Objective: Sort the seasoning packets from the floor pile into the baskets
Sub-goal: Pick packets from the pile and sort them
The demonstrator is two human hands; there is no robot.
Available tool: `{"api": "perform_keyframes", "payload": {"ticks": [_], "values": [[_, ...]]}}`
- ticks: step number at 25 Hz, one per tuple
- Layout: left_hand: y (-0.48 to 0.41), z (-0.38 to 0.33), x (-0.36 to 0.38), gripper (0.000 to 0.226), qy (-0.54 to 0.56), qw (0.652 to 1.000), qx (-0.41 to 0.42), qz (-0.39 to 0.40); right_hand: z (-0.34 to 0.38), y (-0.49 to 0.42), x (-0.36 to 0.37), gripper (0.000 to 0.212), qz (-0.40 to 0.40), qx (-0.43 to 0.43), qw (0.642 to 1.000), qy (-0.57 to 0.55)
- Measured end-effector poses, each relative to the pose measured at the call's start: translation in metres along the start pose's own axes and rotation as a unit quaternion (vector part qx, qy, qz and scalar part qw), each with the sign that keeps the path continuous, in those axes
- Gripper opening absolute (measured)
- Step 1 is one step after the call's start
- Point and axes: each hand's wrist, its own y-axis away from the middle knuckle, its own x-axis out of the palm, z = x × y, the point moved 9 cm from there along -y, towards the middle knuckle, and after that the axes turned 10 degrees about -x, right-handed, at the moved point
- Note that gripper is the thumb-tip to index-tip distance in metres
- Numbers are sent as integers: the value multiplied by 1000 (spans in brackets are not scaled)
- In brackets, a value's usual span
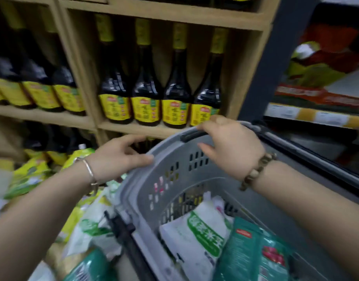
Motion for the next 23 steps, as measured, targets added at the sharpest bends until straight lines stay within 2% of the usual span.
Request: {"api": "perform_keyframes", "payload": {"ticks": [2,5,8,11,15,17,19,23], "values": [[6,22,-25,36,73,996,-39,-41,42,-40,7,32,-46,-60,993,-94],[26,76,-71,12,183,965,-117,-145,108,-85,41,37,-21,-119,977,-174],[55,131,-90,20,225,937,-177,-203,164,-105,73,43,36,-183,970,-158],[102,182,-86,26,213,923,-205,-247,202,-108,84,45,70,-232,962,-127],[159,252,-87,27,147,921,-228,-280,252,-106,91,48,115,-299,947,-17],[189,292,-92,28,163,904,-245,-311,290,-110,92,46,141,-327,934,-3],[223,326,-87,31,173,885,-271,-338,335,-108,102,41,161,-325,932,-27],[281,379,-60,39,161,871,-310,-346,416,-63,169,35,213,-271,932,-111]]}}
